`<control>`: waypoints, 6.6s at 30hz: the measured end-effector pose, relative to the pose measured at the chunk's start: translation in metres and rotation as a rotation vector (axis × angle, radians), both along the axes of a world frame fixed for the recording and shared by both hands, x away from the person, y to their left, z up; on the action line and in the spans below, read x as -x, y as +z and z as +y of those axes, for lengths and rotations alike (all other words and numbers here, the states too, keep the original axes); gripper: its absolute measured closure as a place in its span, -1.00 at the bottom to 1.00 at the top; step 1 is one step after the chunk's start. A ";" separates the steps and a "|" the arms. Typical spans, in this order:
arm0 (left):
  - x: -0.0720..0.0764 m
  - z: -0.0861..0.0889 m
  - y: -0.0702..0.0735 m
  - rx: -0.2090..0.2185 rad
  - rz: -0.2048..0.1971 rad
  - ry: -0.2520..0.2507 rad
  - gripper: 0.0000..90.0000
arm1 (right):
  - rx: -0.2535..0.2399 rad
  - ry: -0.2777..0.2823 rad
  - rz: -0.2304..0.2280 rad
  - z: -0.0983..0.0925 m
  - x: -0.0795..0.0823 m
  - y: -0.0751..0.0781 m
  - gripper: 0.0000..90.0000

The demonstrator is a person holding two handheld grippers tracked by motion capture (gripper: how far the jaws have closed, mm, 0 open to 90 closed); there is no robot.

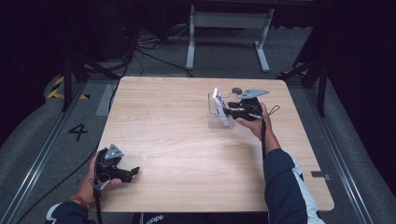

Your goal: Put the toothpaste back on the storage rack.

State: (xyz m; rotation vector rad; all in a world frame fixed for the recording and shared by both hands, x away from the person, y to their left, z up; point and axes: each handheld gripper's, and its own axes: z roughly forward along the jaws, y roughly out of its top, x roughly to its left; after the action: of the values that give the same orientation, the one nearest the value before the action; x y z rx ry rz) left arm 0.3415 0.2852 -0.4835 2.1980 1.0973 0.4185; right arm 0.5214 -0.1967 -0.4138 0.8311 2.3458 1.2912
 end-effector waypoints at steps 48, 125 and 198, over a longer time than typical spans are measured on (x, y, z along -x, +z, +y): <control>0.000 0.000 0.000 0.000 0.000 0.000 -0.99 | 0.124 -0.009 -0.043 -0.006 0.034 0.040 0.18; 0.000 0.000 0.000 0.000 0.000 0.000 -0.99 | 0.319 -0.075 0.011 -0.087 0.127 -0.018 -0.30; 0.000 -0.001 0.000 -0.002 0.001 0.008 -0.99 | 0.098 -0.309 0.141 -0.184 0.188 -0.073 -0.52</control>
State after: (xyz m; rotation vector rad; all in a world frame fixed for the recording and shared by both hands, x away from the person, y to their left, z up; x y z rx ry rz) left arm 0.3418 0.2846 -0.4834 2.1970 1.1064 0.4223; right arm 0.3329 -0.3806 -0.4864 1.2297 2.2494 1.0114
